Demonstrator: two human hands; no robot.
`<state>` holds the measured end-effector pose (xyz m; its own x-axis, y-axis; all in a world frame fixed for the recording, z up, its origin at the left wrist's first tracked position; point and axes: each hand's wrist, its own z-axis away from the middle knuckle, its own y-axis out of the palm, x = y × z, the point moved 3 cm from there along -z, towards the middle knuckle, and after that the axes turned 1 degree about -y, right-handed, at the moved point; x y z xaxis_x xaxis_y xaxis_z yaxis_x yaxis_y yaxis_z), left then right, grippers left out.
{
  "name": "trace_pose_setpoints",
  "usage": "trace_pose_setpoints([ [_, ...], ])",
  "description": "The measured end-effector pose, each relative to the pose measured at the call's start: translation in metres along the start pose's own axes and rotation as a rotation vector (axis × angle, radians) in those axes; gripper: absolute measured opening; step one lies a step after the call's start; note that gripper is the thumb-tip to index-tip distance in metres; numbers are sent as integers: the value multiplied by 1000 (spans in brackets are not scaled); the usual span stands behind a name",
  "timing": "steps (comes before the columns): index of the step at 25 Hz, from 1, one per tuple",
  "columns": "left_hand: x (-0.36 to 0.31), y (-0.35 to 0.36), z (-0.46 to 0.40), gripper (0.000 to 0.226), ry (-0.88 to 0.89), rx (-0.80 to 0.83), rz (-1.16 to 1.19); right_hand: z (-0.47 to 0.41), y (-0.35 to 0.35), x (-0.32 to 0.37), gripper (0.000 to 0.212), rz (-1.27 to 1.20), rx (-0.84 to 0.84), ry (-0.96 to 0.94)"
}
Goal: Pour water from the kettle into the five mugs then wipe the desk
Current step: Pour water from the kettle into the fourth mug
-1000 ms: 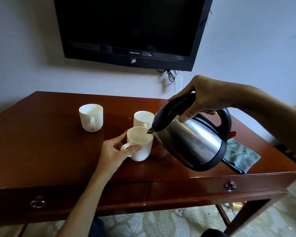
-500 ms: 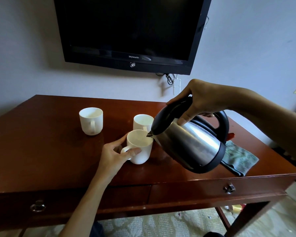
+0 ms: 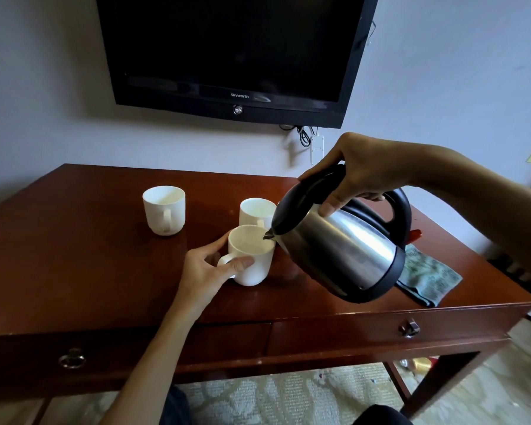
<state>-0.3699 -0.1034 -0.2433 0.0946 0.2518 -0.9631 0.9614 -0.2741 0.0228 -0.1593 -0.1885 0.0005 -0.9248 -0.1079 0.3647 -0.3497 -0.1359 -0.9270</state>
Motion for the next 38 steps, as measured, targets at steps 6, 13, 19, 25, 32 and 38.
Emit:
trace_pose_setpoints([
  [6,-4,1,3,63,8,13,-8,-5,-1,1,68,19,9,-3],
  [13,0,-1,1,65,-11,0,-9,-5,-1,2,66,-7,21,6],
  [19,2,0,0,64,-24,-8,-15,-6,-2,4,64,11,18,2],
  [25,-2,1,1,77,-14,0,-8,-6,-1,6,65,14,18,8],
  [32,1,0,-1,83,-11,-21,-11,-7,-3,11,63,35,26,-3],
  [38,2,0,0,79,-20,-16,-9,-10,-3,12,60,37,36,-11],
])
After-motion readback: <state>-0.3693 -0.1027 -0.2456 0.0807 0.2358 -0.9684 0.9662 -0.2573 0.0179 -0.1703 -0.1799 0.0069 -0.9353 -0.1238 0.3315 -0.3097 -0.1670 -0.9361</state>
